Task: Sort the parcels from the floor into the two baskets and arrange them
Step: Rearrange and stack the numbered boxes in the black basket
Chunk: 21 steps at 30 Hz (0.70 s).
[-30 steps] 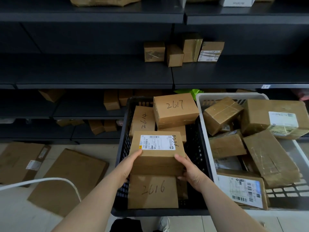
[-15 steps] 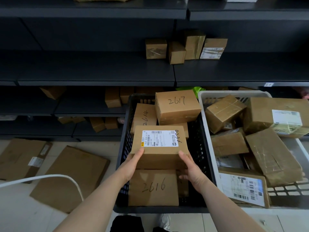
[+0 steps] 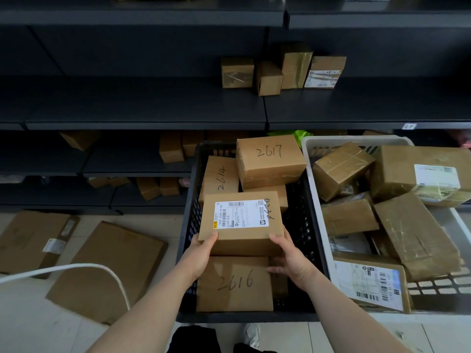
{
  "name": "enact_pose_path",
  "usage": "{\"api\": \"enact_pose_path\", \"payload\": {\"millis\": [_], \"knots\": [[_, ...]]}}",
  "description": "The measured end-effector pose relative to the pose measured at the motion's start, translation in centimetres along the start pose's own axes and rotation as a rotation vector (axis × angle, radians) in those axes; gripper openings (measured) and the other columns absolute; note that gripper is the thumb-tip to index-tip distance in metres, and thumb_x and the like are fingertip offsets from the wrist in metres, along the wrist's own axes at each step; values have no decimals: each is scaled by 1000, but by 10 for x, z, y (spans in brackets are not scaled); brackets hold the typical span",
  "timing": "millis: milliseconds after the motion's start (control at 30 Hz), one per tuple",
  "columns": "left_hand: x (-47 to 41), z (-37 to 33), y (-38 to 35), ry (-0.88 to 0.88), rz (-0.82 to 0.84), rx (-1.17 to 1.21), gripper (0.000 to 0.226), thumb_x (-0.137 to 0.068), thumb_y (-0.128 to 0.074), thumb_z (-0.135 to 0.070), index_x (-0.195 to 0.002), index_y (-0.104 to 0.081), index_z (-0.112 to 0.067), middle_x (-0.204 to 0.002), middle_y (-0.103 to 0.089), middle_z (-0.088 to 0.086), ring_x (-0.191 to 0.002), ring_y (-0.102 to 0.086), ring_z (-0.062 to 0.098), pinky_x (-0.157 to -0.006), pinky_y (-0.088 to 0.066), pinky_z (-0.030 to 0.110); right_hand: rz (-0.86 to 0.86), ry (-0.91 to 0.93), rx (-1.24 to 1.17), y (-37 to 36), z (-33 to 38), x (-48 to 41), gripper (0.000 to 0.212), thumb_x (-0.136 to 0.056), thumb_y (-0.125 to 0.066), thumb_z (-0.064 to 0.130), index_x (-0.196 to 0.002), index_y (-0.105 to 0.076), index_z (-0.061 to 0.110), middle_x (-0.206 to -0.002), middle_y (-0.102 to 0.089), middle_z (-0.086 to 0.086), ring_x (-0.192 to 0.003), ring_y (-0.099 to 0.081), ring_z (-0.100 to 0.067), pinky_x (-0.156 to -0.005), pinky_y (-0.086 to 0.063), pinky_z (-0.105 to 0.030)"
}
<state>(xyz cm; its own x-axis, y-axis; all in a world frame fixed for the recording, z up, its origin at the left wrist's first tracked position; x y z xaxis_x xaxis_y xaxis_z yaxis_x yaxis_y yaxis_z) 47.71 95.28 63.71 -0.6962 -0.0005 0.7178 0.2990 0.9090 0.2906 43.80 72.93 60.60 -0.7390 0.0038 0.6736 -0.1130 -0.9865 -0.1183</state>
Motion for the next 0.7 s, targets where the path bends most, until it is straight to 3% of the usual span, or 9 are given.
{"api": "enact_pose_path", "payload": {"millis": [333,467,533,600,700], "knots": [[2,-8,-2,-25,-55,-147,68,-97,-33,-58,-152,-21,-20,-147,-43,4,-132,-42,25,-100,-34,31,1,-1,-28,4,-3,-2,85,-77,-65,64,-149,-24,47,-135,-50,7,-123,-49,-26,-85,-49,-36],[-2,0,-1,9,-78,-134,67,-97,-37,-55,-150,-27,-16,-146,-44,5,-131,-43,26,-102,-37,34,15,-2,-57,2,-6,-5,78,-86,-60,58,-151,-20,45,-138,-49,5,-126,-47,-25,-96,-44,-40],[-1,0,-3,16,-92,-112,64,-98,-40,-52,-148,-30,-14,-144,-45,6,-129,-45,25,-97,-37,33,-15,-1,-20,3,-5,-6,84,-79,-58,71,-151,-25,43,-138,-51,6,-126,-47,-21,-108,-37,-44],[-3,1,-4,30,-116,-122,59,-98,-43,-45,-144,-35,-9,-135,-50,8,-119,-49,24,-88,-37,29,-28,-6,76,5,-5,-10,95,-68,-53,84,-149,-32,40,-138,-53,7,-128,-48,-18,-114,-32,-45],[-5,3,-3,46,-170,-196,47,-100,-40,-37,-131,-43,-2,-113,-53,8,-95,-51,22,-77,-38,29,-70,-35,214,0,-2,-14,67,-92,-39,67,-143,-45,24,-133,-57,2,-120,-52,-16,-102,-41,-33]]}}
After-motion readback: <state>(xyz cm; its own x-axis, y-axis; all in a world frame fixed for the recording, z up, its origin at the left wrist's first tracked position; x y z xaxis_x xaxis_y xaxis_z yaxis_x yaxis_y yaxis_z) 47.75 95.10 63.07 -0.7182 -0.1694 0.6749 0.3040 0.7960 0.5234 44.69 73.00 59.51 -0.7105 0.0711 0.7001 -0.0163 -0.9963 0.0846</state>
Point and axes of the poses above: each hand's wrist, its own x-axis away from the middle knuckle, its own y-axis out of the back of the hand, z = x × y, the point moved 3 cm from there along -x, towards the middle knuckle
